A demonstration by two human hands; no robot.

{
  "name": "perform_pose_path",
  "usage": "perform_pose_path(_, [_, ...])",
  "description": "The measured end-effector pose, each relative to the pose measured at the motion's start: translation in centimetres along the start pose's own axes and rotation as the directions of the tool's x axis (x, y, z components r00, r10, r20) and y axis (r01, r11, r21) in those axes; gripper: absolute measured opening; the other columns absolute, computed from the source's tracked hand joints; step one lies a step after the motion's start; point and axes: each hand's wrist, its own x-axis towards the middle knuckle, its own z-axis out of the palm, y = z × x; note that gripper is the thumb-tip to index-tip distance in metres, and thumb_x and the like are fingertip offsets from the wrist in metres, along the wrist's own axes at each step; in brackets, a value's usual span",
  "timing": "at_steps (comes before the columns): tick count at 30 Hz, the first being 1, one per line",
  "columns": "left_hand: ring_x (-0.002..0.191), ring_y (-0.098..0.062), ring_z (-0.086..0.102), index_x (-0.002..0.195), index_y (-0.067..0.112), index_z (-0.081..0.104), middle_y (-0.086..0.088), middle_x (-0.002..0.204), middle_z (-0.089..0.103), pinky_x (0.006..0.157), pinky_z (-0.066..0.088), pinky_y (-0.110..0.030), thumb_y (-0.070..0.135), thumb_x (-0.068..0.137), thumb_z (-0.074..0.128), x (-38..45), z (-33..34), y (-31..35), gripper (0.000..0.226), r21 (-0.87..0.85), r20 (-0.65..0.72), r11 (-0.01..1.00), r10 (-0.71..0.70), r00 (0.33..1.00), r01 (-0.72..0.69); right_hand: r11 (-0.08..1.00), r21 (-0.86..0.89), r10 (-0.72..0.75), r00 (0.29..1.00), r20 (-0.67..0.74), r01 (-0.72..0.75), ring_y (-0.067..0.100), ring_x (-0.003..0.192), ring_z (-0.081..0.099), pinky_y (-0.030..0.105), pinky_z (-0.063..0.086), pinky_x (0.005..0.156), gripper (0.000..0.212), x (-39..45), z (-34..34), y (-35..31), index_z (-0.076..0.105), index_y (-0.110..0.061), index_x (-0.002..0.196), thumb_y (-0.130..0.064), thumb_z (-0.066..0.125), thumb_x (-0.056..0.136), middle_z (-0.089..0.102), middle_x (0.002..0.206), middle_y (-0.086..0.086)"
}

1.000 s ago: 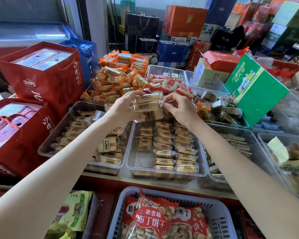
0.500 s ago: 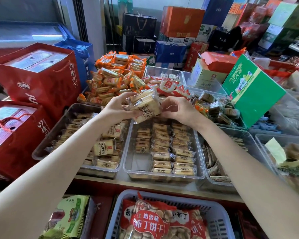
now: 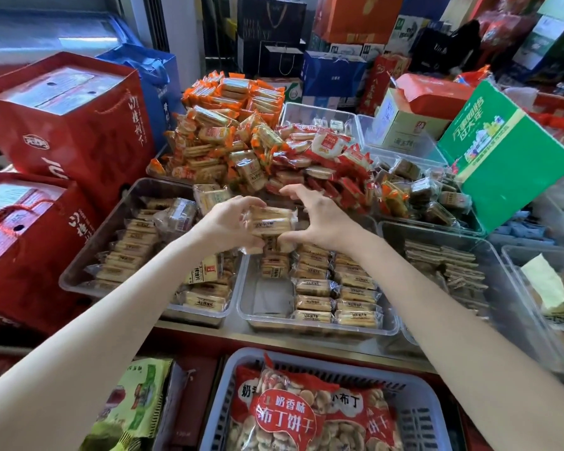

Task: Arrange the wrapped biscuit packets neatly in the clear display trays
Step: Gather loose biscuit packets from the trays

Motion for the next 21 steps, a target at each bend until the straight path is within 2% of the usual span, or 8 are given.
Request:
perform_pose_path(2, [0.11, -0.023, 0.054, 0.134, 0.015, 0.049, -0.006, 0.124, 0.055, 0.093, 0.044, -0.031, 0.011, 0.066, 0.083, 0.4, 1.2, -0.1, 0.076, 0.124, 0.034, 0.991, 0.041, 0.999, -0.045, 0.992, -0.123, 0.011, 0.994, 0.109, 0.003, 0.022, 0.122, 0.047, 0.036, 0.035, 0.105, 0.079, 1.0, 2.0, -0.2, 0.037, -0.014, 0.138, -0.033, 0.079, 0.074, 0.053, 0.132, 0.008])
perform_pose_path(4, [0.113, -0.023, 0.053, 0.137, 0.015, 0.046, -0.005, 0.126, 0.053, 0.092, 0.042, -0.029, 0.012, 0.068, 0.081, 0.6, 2.2, -0.7, 0.077, 0.217, 0.057, 0.973, 0.066, 0.996, -0.077, 0.992, -0.117, 0.067, 0.989, 0.129, -0.051, 0.025, 0.113, 0.054, 0.042, 0.039, 0.1, 0.072, 1.8, 4.0, 0.2, 0.041, -0.014, 0.132, -0.03, 0.078, 0.074, 0.058, 0.123, 0.008])
perform_pose_path(8, [0.118, -0.024, 0.051, 0.141, 0.009, 0.037, -0.009, 0.137, 0.048, 0.097, 0.039, -0.027, 0.012, 0.08, 0.071, 0.1, 3.3, -3.8, 0.07, 0.221, 0.037, 0.972, 0.075, 0.996, -0.081, 0.982, 0.044, 0.18, 0.977, 0.116, -0.186, 0.024, 0.11, 0.055, 0.034, 0.044, 0.092, 0.064, 2.3, 8.2, 2.6, 0.042, -0.011, 0.126, -0.023, 0.078, 0.075, 0.058, 0.121, 0.008])
perform_pose_path(10, [0.124, -0.026, 0.049, 0.14, 0.005, 0.039, -0.011, 0.139, 0.048, 0.101, 0.036, -0.028, 0.012, 0.085, 0.065, -0.3, 3.6, -5.2, 0.061, 0.324, 0.044, 0.94, 0.099, 0.994, -0.108, 0.967, 0.123, 0.201, 0.967, 0.157, -0.221, 0.023, 0.115, 0.053, 0.033, 0.042, 0.097, 0.065, 1.9, 10.4, 4.3, 0.04, -0.01, 0.128, -0.022, 0.077, 0.077, 0.055, 0.125, 0.008])
perform_pose_path(12, [0.128, -0.027, 0.046, 0.138, 0.002, 0.042, -0.013, 0.14, 0.047, 0.105, 0.033, -0.029, 0.007, 0.088, 0.059, -0.4, 4.0, -6.4, 0.053, 0.409, 0.126, 0.898, 0.118, 0.985, -0.16, 0.971, 0.112, 0.188, 0.966, 0.178, -0.21, 0.023, 0.12, 0.049, 0.034, 0.039, 0.102, 0.068, 1.1, 11.6, 5.9, 0.036, -0.013, 0.133, -0.023, 0.075, 0.079, 0.051, 0.131, 0.005])
perform_pose_path(14, [0.133, -0.025, 0.041, 0.14, 0.002, 0.039, -0.013, 0.145, 0.041, 0.11, 0.028, -0.032, 0.006, 0.09, 0.055, -0.2, 4.6, -7.3, 0.053, 0.47, 0.225, 0.856, 0.119, 0.967, -0.214, 0.984, -0.021, 0.179, 0.968, 0.174, -0.178, 0.026, 0.124, 0.045, 0.035, 0.031, 0.108, 0.071, 0.6, 11.5, 7.5, 0.032, -0.014, 0.139, -0.025, 0.072, 0.082, 0.046, 0.135, 0.004])
perform_pose_path(17, [0.144, -0.015, 0.02, 0.149, 0.009, 0.019, -0.007, 0.156, 0.018, 0.117, 0.01, -0.031, 0.018, 0.093, 0.052, 0.8, 5.1, -8.1, 0.065, 0.611, 0.38, 0.741, 0.033, 0.924, -0.278, 0.964, -0.249, 0.146, 0.967, 0.207, -0.092, 0.024, 0.127, 0.041, 0.029, 0.016, 0.11, 0.072, 0.3, 10.5, 9.0, 0.031, -0.012, 0.142, -0.032, 0.069, 0.084, 0.045, 0.138, 0.004])
perform_pose_path(21, [0.145, -0.012, 0.011, 0.15, 0.013, 0.012, -0.003, 0.158, 0.009, 0.116, 0.0, -0.032, 0.031, 0.095, 0.05, 1.8, 4.6, -8.0, 0.07, 0.693, 0.448, 0.645, -0.036, 0.893, -0.322, 0.871, -0.49, 0.102, 0.965, 0.243, 0.031, 0.025, 0.12, 0.049, 0.034, 0.023, 0.108, 0.06, 2.3, 12.3, 7.5, 0.039, -0.012, 0.132, -0.031, 0.066, 0.083, 0.052, 0.13, 0.006])
